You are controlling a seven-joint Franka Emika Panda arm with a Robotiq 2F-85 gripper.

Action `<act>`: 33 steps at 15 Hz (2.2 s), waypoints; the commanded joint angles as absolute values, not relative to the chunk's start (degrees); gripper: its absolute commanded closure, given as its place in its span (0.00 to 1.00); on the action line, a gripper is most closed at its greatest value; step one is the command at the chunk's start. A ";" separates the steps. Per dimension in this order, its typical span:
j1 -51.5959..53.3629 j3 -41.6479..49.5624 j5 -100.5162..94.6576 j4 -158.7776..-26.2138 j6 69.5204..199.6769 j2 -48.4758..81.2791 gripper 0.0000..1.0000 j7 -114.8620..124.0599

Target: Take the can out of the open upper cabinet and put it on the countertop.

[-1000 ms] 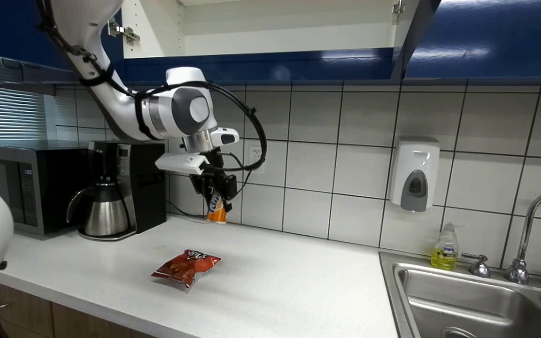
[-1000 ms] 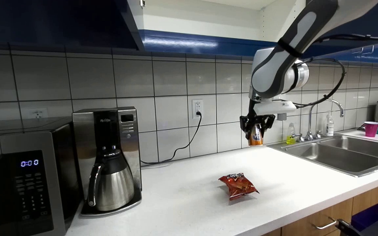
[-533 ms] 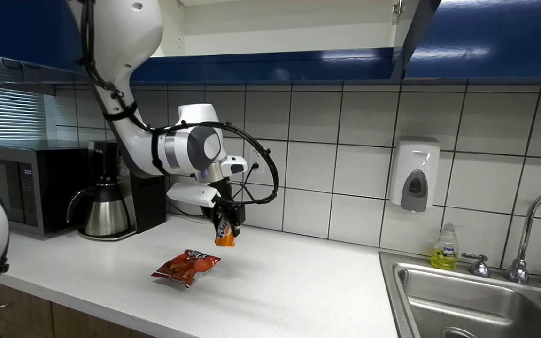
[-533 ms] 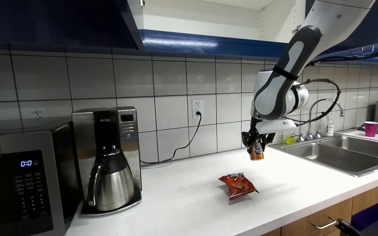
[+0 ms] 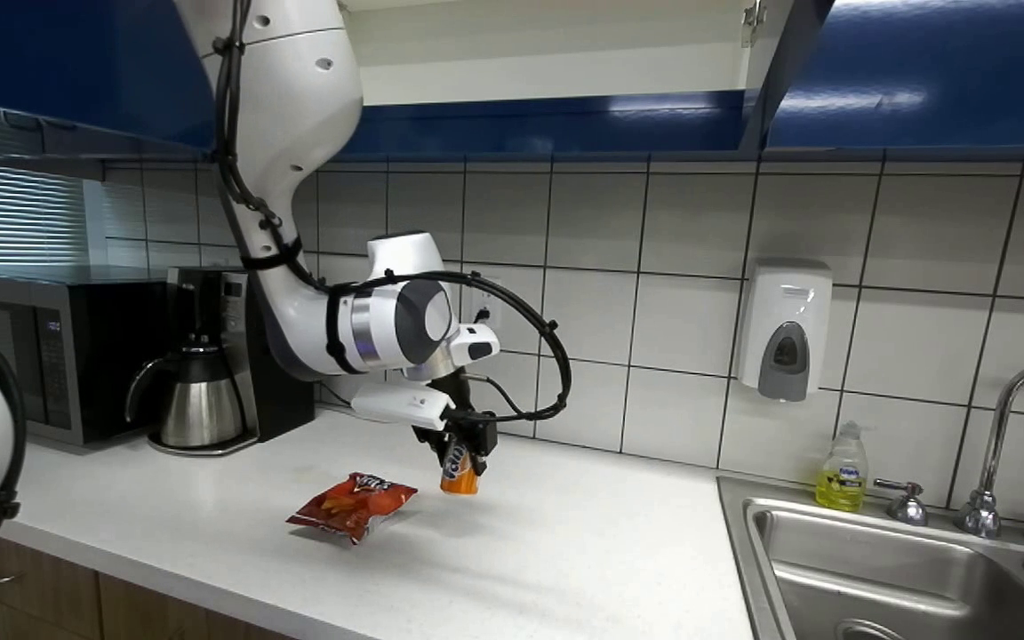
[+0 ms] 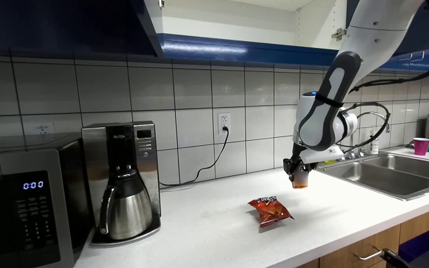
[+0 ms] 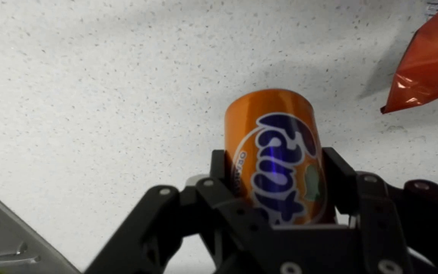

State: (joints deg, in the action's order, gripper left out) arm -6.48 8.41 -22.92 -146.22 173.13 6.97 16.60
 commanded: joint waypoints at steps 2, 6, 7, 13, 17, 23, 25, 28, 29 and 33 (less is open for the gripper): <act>-5.48 11.80 -27.29 -143.16 179.59 12.55 0.62 18.18; -3.14 14.54 -26.37 -142.82 186.80 17.80 0.62 18.22; -2.38 15.06 -25.74 -142.84 188.74 19.33 0.62 18.05; 0.02 16.19 -22.91 -143.41 197.01 25.46 0.62 17.21; -2.91 10.30 -9.13 -144.54 199.17 25.79 0.62 6.54; -3.99 7.13 -4.86 -145.48 197.92 24.23 0.01 4.41; -3.82 6.69 -4.26 -146.67 197.80 23.17 0.00 4.28; -3.75 6.08 -3.93 -149.08 195.51 19.23 0.00 4.35; -4.14 5.42 -4.30 -150.66 194.07 16.62 0.00 4.62; -3.78 4.11 -4.26 -156.90 186.66 4.91 0.00 4.92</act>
State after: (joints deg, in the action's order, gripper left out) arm -2.45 6.35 -5.56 -150.89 193.60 16.10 7.02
